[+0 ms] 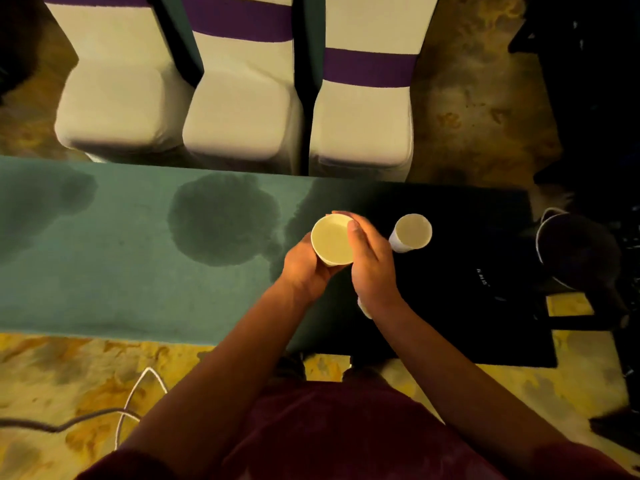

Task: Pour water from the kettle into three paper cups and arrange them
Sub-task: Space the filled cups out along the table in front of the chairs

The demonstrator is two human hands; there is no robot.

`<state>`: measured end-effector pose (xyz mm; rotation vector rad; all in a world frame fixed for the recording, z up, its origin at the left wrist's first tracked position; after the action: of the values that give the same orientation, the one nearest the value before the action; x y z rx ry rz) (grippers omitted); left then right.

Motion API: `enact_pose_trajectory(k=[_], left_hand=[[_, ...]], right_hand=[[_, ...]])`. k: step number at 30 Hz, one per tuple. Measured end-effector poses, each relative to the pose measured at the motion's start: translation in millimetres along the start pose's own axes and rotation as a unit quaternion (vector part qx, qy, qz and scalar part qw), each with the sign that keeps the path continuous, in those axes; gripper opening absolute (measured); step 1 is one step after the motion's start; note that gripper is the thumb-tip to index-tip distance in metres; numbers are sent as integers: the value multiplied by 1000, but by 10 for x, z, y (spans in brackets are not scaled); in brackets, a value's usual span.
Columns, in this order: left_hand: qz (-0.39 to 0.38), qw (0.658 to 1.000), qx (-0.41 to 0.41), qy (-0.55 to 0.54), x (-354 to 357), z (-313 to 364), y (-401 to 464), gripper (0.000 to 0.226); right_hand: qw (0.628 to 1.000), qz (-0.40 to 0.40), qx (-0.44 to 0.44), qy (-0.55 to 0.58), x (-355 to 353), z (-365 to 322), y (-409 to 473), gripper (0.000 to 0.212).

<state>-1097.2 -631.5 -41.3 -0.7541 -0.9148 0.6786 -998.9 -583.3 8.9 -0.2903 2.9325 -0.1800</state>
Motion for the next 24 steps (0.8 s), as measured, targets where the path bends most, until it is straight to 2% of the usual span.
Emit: enact_pose_trajectory(k=[13, 16, 21, 24], left_hand=[[53, 992, -91, 67, -184, 303, 1080, 5], [30, 989, -111, 91, -243, 255, 1245, 15], [-7, 977, -162, 141, -545, 249, 1308, 38], [-6, 973, -173, 150, -679, 307, 1334, 43]], right_hand=[[986, 56, 61, -143, 465, 506, 658, 36], [977, 77, 82, -180, 474, 628, 739, 36], [974, 61, 91, -200, 562, 735, 886, 35], [975, 56, 80, -198, 639, 751, 981, 31]])
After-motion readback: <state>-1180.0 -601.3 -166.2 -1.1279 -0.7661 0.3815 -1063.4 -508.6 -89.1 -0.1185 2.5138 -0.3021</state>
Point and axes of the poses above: each hand's wrist, its own y-axis towards the middle knuckle, its own x-axis out of the palm, z = x × y, the point moved 8 cm from there along y, towards the middle knuckle, and after that the axes turned 5 degrees about -y, right-handed, at the moved point
